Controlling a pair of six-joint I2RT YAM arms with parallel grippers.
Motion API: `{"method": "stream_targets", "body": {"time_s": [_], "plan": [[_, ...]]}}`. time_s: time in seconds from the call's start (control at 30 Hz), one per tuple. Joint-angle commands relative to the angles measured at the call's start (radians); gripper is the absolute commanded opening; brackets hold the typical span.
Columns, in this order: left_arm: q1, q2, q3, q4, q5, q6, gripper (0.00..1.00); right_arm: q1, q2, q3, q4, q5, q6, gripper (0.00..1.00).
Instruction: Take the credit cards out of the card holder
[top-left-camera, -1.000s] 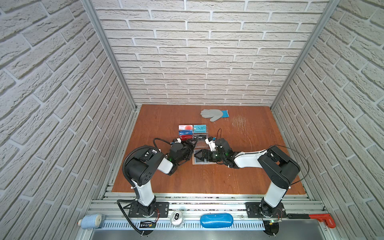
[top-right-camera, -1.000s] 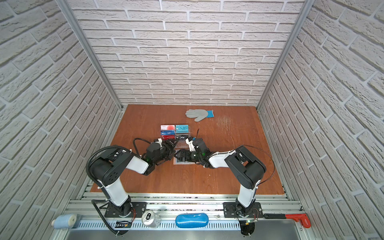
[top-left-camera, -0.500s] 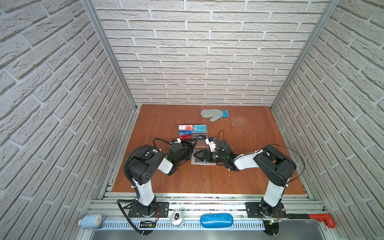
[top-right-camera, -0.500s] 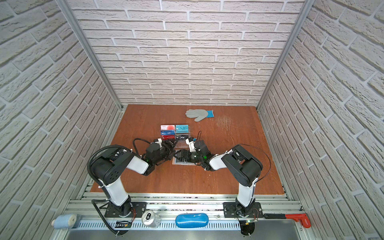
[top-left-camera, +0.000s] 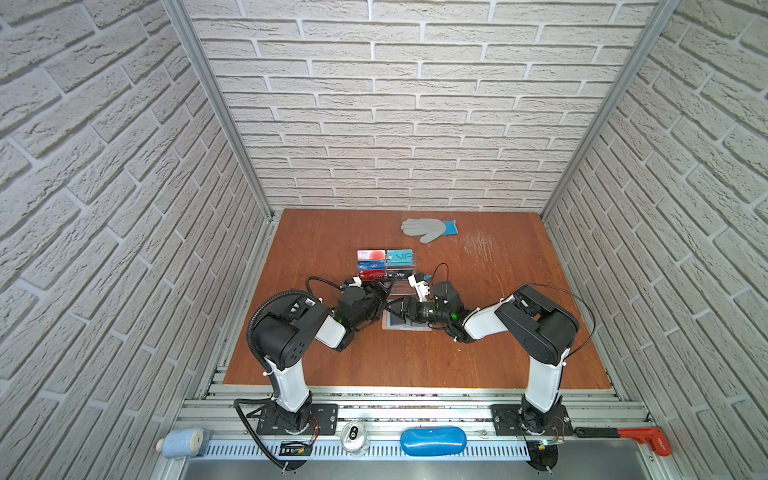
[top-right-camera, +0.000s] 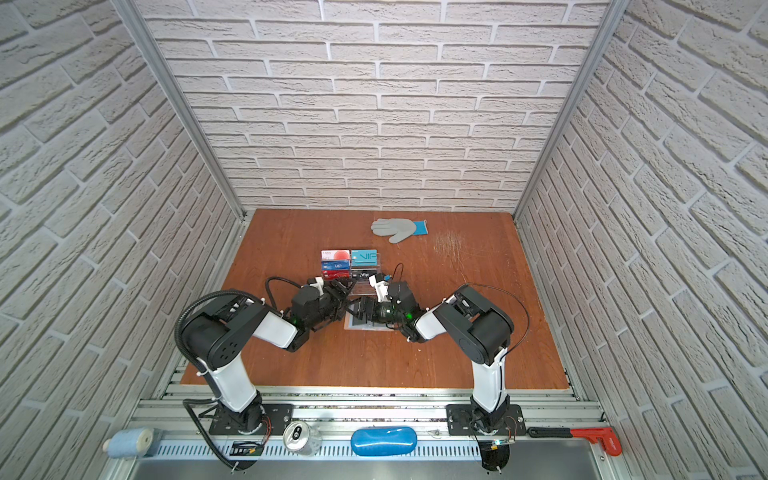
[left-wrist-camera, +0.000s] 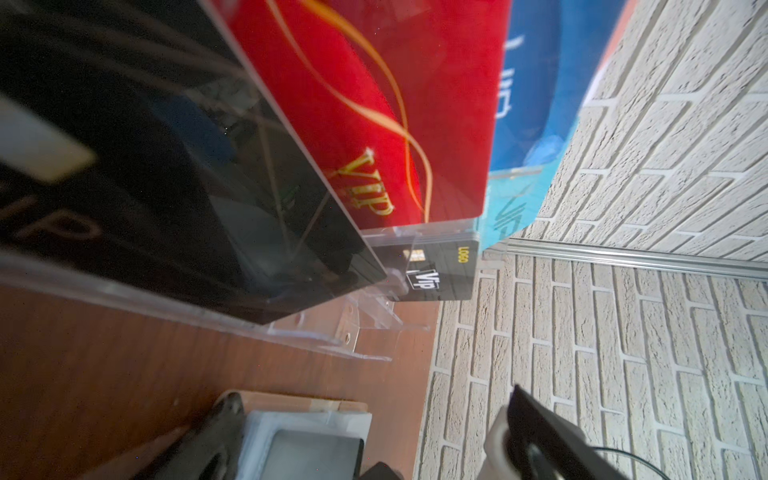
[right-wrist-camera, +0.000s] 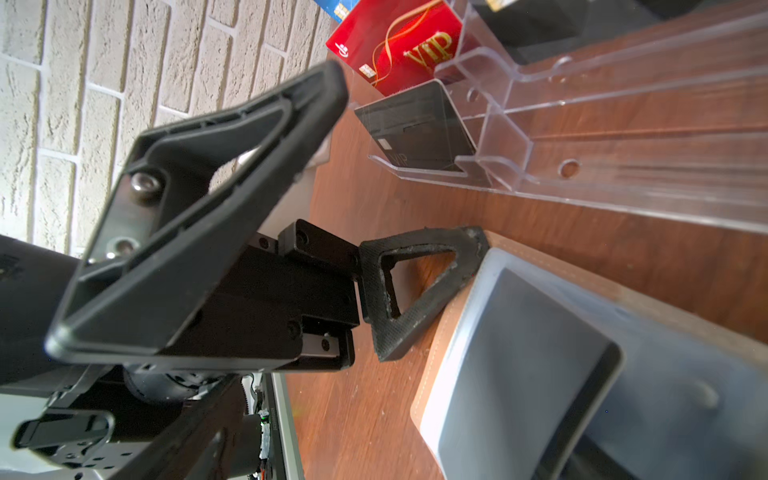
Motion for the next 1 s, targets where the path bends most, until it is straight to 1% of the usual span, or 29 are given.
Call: {"method": "stream_targets", "body": {"time_s": [0.0, 0.13, 0.17, 0.2, 0.27, 0.5, 0.8, 0.97], "plan": [[0.008, 0.023, -0.019, 0.003, 0.002, 0.003, 0.98, 0.011, 0.032, 0.008, 0.007, -0.017, 0.002, 0.93], [0.01, 0.027, -0.022, 0.01, 0.001, 0.001, 0.98, 0.011, 0.034, 0.009, -0.029, -0.003, -0.009, 0.91], [0.011, 0.027, -0.023, 0.013, 0.001, 0.001, 0.98, 0.011, 0.034, 0.008, -0.033, -0.002, -0.008, 0.89], [0.012, 0.028, -0.025, 0.016, 0.003, -0.001, 0.98, 0.011, 0.03, 0.006, -0.042, 0.003, -0.012, 0.85], [0.018, 0.028, -0.03, 0.022, 0.006, -0.002, 0.98, 0.011, 0.02, 0.004, -0.066, 0.009, -0.02, 0.81], [0.03, 0.024, -0.042, 0.028, 0.013, 0.0, 0.98, 0.01, -0.017, 0.006, -0.141, 0.026, -0.062, 0.78], [0.038, 0.029, -0.048, 0.036, 0.019, 0.001, 0.98, 0.003, -0.046, 0.002, -0.173, 0.023, -0.081, 0.66], [0.039, 0.034, -0.047, 0.038, 0.019, 0.004, 0.98, -0.002, -0.068, 0.002, -0.196, 0.021, -0.092, 0.63]]}}
